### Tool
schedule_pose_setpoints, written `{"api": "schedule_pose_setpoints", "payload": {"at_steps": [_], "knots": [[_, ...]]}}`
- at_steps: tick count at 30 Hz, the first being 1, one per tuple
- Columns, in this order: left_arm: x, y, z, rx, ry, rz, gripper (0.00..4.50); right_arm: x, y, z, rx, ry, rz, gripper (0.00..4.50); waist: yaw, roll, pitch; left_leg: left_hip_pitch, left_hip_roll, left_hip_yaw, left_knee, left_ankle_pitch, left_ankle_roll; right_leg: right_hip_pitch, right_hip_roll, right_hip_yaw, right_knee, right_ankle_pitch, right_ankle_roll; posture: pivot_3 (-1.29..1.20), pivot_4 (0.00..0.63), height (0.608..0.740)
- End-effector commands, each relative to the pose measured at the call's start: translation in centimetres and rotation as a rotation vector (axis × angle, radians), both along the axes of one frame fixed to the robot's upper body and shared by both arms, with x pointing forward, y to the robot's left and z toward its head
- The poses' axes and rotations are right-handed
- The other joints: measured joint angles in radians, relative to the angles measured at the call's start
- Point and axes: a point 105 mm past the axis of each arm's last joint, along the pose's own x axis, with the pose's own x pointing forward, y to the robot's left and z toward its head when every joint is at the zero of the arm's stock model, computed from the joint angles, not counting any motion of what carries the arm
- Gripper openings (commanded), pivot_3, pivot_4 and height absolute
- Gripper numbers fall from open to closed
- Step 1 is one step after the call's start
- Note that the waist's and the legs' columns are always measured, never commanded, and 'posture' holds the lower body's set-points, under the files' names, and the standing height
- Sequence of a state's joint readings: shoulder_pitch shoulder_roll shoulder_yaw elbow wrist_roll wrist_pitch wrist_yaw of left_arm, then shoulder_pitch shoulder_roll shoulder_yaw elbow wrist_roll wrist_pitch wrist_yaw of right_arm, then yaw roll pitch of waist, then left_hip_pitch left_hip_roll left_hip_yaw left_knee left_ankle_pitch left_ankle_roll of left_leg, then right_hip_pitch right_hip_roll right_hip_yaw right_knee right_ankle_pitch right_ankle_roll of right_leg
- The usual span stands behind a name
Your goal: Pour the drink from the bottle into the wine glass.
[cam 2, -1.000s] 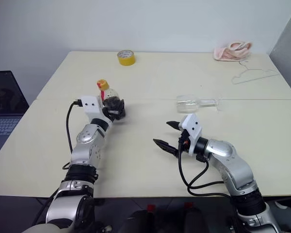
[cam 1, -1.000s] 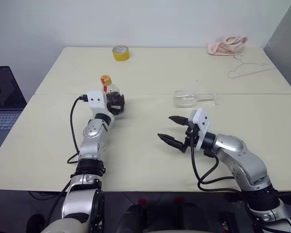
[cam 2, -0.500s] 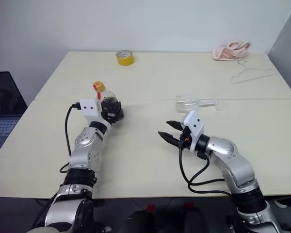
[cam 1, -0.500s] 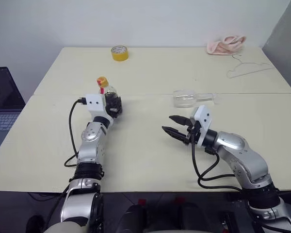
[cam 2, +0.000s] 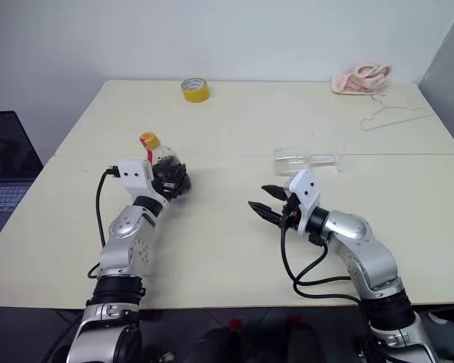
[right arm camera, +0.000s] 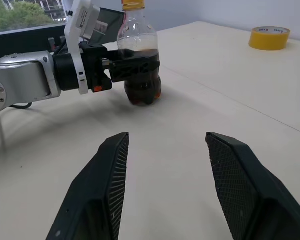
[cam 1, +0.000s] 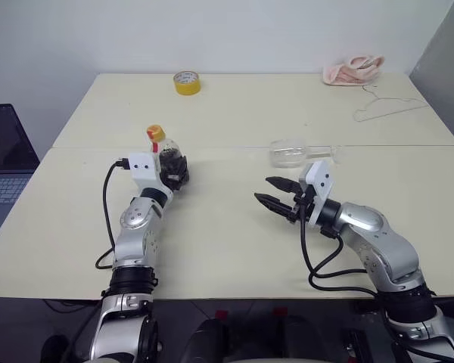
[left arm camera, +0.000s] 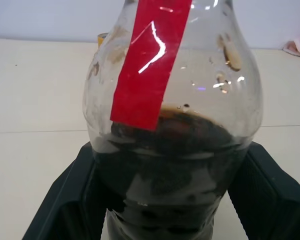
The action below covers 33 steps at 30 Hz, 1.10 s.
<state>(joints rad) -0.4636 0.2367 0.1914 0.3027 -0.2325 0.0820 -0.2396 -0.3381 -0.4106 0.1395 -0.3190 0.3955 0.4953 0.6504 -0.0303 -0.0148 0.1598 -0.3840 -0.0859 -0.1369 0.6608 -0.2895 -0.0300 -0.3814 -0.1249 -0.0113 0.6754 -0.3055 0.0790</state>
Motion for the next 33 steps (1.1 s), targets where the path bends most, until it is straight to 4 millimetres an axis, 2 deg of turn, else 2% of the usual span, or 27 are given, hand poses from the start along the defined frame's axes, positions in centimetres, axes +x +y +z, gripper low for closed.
{"api": "schedule_pose_setpoints", "payload": {"at_steps": [1,3,12,19,24,30,33], "knots": [[-0.1,0.1,1.1,-0.008,-0.039,0.005,3.27,0.1,-0.1,1.3,0.015,-0.058,-0.001,3.83,0.0,0.0,0.0,0.0,0.0,0.0,0.0,0.0,0.0,0.0,0.0,0.0,0.0,0.0,0.0,0.0,0.15,0.74],[0.1,0.0,1.2,-0.008,-0.039,0.005,3.27,0.1,-0.1,1.4,0.012,-0.061,-0.003,4.46,0.0,0.0,0.0,0.0,0.0,0.0,0.0,0.0,0.0,0.0,0.0,0.0,0.0,0.0,0.0,0.0,0.15,0.74],[0.5,-0.4,1.2,-0.005,-0.035,-0.009,3.27,0.3,-0.1,1.6,0.011,-0.079,-0.015,4.46,0.0,0.0,0.0,0.0,0.0,0.0,0.0,0.0,0.0,0.0,0.0,0.0,0.0,0.0,0.0,0.0,0.15,0.74],[0.6,-0.7,1.0,-0.001,-0.029,-0.02,2.26,0.4,-0.2,1.8,0.016,-0.085,-0.016,4.5,0.0,0.0,0.0,0.0,0.0,0.0,0.0,0.0,0.0,0.0,0.0,0.0,0.0,0.0,0.0,0.0,0.15,0.74],[0.4,-0.4,0.9,0.004,-0.027,-0.018,2.15,0.5,-0.1,2.1,0.023,-0.091,-0.018,4.5,0.0,0.0,0.0,0.0,0.0,0.0,0.0,0.0,0.0,0.0,0.0,0.0,0.0,0.0,0.0,0.0,0.15,0.74],[-0.9,-0.3,0.6,0.039,-0.009,-0.032,2.13,0.4,0.0,2.7,0.036,-0.106,-0.013,4.5,-0.001,0.0,0.0,0.0,0.0,0.0,0.0,0.0,0.0,0.0,0.0,0.001,0.0,0.0,0.0,0.0,0.15,0.74],[-2.8,-2.1,-0.1,0.057,0.016,-0.099,2.1,0.2,0.0,3.9,0.07,-0.118,-0.005,4.5,-0.002,0.0,0.0,0.0,0.0,0.0,0.0,0.0,0.0,0.0,0.0,0.001,0.0,0.0,0.0,0.0,0.15,0.74]]}}
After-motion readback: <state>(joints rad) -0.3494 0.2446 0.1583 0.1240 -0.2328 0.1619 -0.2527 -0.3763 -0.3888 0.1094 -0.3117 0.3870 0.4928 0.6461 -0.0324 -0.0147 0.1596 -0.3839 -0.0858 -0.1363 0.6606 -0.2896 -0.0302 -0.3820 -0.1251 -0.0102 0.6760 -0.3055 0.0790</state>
